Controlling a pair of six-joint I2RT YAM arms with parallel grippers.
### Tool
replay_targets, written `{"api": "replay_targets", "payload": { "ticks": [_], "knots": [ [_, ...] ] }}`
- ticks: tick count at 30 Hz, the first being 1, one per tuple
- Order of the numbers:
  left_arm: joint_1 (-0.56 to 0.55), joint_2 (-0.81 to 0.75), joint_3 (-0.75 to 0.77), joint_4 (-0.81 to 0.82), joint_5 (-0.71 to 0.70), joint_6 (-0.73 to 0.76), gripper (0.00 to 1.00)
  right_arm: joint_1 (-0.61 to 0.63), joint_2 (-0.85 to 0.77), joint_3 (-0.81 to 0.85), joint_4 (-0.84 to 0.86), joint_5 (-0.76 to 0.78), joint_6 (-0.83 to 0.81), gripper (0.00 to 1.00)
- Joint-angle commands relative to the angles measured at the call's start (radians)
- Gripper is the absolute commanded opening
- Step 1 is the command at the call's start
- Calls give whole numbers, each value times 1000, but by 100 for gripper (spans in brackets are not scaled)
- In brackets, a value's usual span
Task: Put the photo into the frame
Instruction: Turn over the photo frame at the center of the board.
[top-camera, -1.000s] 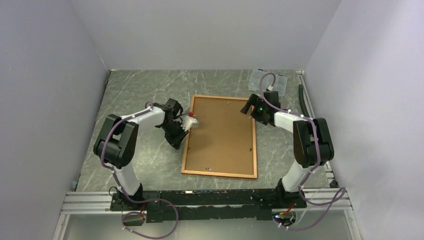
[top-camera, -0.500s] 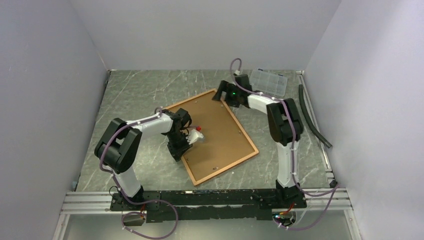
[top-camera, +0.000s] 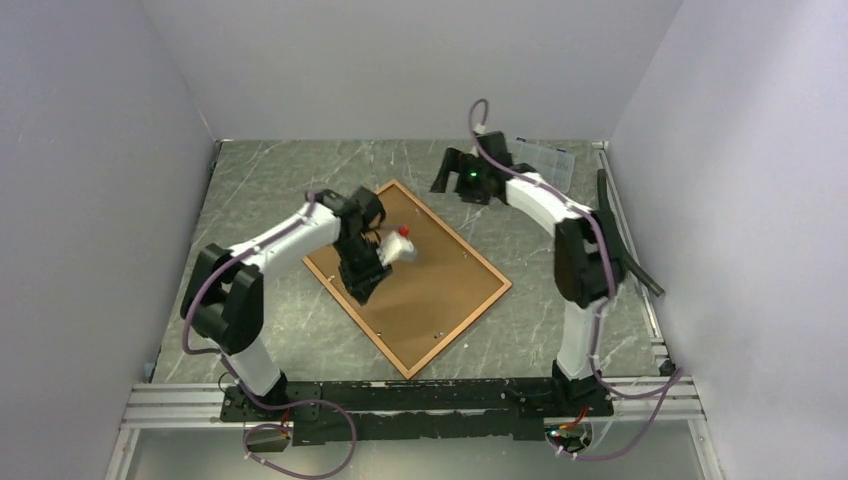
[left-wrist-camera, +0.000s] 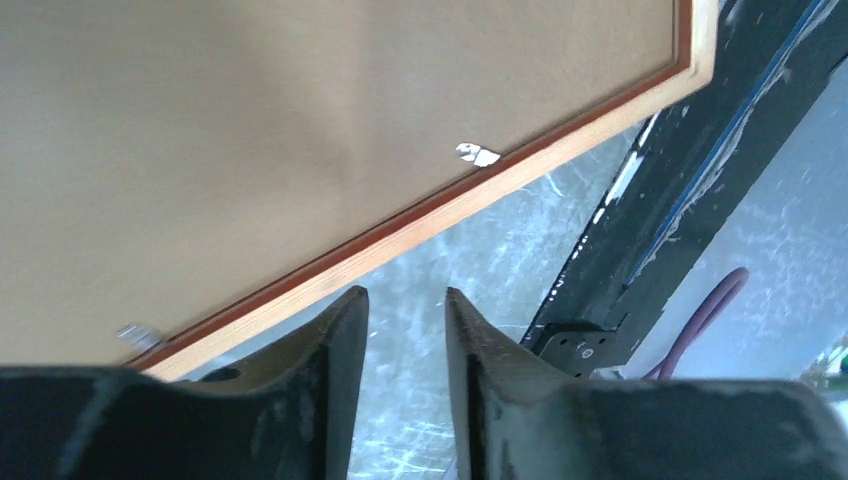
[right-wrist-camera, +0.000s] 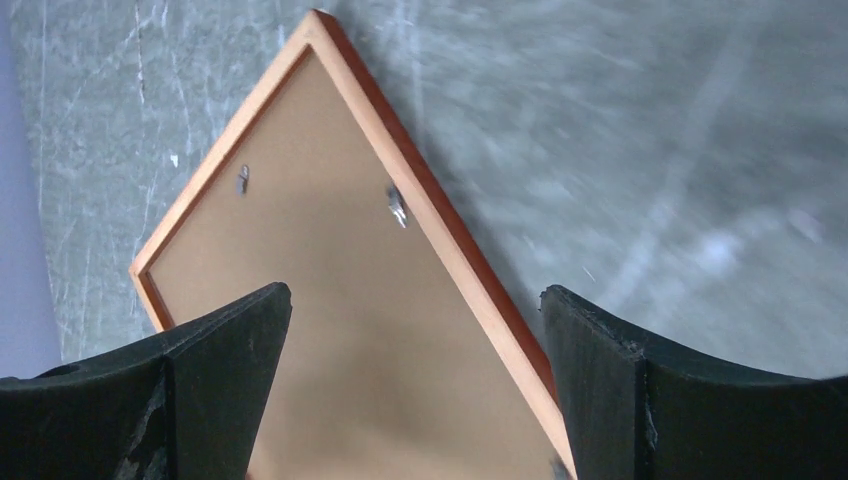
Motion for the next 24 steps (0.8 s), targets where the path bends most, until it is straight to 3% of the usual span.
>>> {"api": "replay_targets", "payload": {
  "ticks": [1, 7, 13, 18, 24],
  "knots": [
    [166, -47, 198, -74, 26, 47, 45, -28, -289, -181, -83, 74, -7, 100],
    [460, 250, 542, 25, -24, -115, 52, -17, -643, -617, -104, -1, 91, 100],
    [592, 530, 830, 61, 76, -258, 50, -10, -883, -888, -189, -118, 161, 100],
    [593, 635, 877, 73, 156, -315, 46, -10, -953, -997, -167, -174, 211, 100],
    [593, 650, 779, 70, 192, -262, 37, -16, -831, -991, -80, -199, 203, 100]
  ]
}}
